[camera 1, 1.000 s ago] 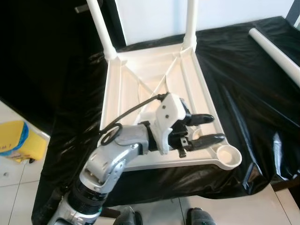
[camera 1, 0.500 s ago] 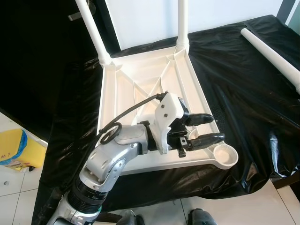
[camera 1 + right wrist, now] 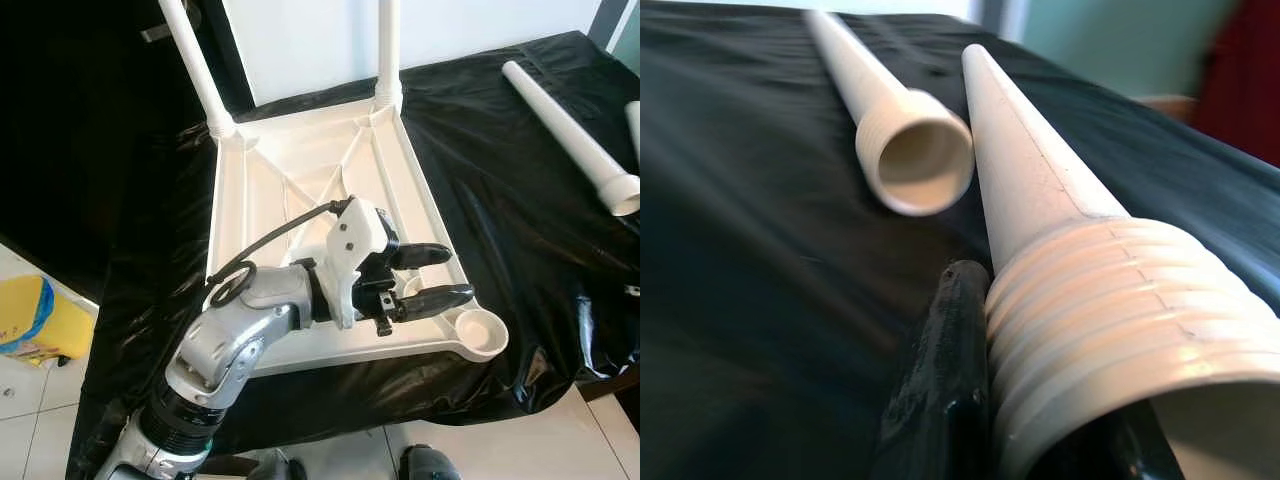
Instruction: Building children table
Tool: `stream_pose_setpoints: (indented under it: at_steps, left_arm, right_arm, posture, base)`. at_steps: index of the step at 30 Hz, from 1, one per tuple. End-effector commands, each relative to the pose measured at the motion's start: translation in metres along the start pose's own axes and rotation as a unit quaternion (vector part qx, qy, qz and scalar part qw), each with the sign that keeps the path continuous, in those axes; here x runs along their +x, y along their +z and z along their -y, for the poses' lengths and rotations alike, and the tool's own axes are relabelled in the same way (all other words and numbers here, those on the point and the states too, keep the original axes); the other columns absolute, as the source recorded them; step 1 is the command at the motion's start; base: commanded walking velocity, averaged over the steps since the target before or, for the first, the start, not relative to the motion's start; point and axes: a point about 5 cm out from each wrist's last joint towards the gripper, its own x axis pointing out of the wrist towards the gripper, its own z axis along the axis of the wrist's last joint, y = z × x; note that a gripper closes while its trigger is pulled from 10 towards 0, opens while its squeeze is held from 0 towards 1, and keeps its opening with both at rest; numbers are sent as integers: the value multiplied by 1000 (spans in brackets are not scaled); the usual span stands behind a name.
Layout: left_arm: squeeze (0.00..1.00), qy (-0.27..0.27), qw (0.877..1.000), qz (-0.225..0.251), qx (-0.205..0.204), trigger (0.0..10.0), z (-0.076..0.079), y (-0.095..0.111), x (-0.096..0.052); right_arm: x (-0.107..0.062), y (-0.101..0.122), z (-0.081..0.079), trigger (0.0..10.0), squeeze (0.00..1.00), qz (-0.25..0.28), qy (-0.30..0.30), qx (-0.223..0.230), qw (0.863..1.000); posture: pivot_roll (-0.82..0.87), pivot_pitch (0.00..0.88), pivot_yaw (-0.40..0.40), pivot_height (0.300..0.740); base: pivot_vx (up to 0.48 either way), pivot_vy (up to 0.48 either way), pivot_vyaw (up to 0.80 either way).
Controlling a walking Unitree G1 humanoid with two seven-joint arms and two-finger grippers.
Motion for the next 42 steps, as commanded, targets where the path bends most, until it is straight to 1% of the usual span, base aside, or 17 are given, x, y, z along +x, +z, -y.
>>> stream_pose_setpoints:
  at_steps: [1,3,4,10,17,18,21,23,24,30,35,36,37,38,39,41,42]
  left_arm:
    - [0,-8,1000,2,5,10000,1,1,-4]
    - [0,-6,1000,1,5,10000,1,1,-4]
    - [0,-4,1000,0,5,10000,2,1,-5]
    - [0,-1,1000,1,5,10000,2,1,-5]
    - [0,1,1000,1,4,10000,3,1,-5]
    - [0,2,1000,1,4,10000,2,1,-4]
    - [0,3,1000,2,4,10000,2,1,-4]
    - [0,9,1000,10,-2,10000,0,2,-4]
    - [0,9,1000,10,-2,10000,0,2,-4]
    - [0,32,999,22,-10,10000,-9,6,-4]
    - [0,63,996,42,-43,10000,-21,8,-7]
    - [0,63,996,42,-43,10000,-21,8,-7]
    - [184,66,996,45,-51,10000,-23,8,-8]
    - [1000,70,993,50,-79,10000,-26,5,-9]
    - [1000,70,993,50,-79,10000,-26,5,-9]
    - [1000,78,984,74,-143,10000,-32,1,-14]
    - [1000,78,984,74,-143,10000,-32,1,-14]
  right_arm:
    - [0,-6,-11,10000,0,-16,42,8,999]
    - [2,-1,-16,10000,0,-8,65,11,998]
    - [4,4,-28,10000,0,1,110,20,994]
    - [3,2,-40,10000,0,0,137,25,990]
    - [5,1,-35,10000,0,13,94,18,995]
    - [7,6,-32,10000,0,33,65,17,997]
    - [8,10,-29,10000,0,47,45,17,998]
    - [9,29,-33,10000,0,97,21,18,995]
    - [9,29,-33,10000,0,97,21,18,995]
    - [8,51,-56,10000,0,156,21,13,987]
    - [0,60,-101,10000,0,188,50,32,980]
    - [0,60,-101,10000,0,188,50,32,980]
    - [-2,61,-106,10000,0,192,54,28,980]
    - [-4,62,-114,10000,0,198,62,25,978]
    - [-4,62,-114,10000,0,198,62,25,978]
    - [-11,64,-128,10000,0,206,68,16,976]
    - [-11,64,-128,10000,0,206,68,16,976]
  posture:
    - [-64,134,98,740]
    - [-62,135,95,740]
    - [-59,134,91,740]
    - [-54,133,86,740]
    - [-51,132,84,740]
    - [-50,129,83,740]
    - [-50,127,83,740]
    - [-51,123,80,740]
    - [-51,123,80,740]
    - [-52,118,75,740]
    - [-49,114,66,740]
    - [-49,114,66,740]
    - [-49,114,66,740]
    - [-44,113,62,740]
    - [-44,113,62,740]
    - [-37,108,53,740]
    - [-37,108,53,740]
  base:
    - [0,0,0]
    - [0,0,0]
    - [0,0,0]
    - [0,0,0]
    - [0,0,0]
    - [0,0,0]
    - [0,0,0]
    - [0,0,0]
    - [0,0,0]
    - [0,0,0]
    - [0,0,0]
    - [0,0,0]
    - [0,0,0]
    - [0,0,0]
    - [0,0,0]
    - [0,0,0]
    - [0,0,0]
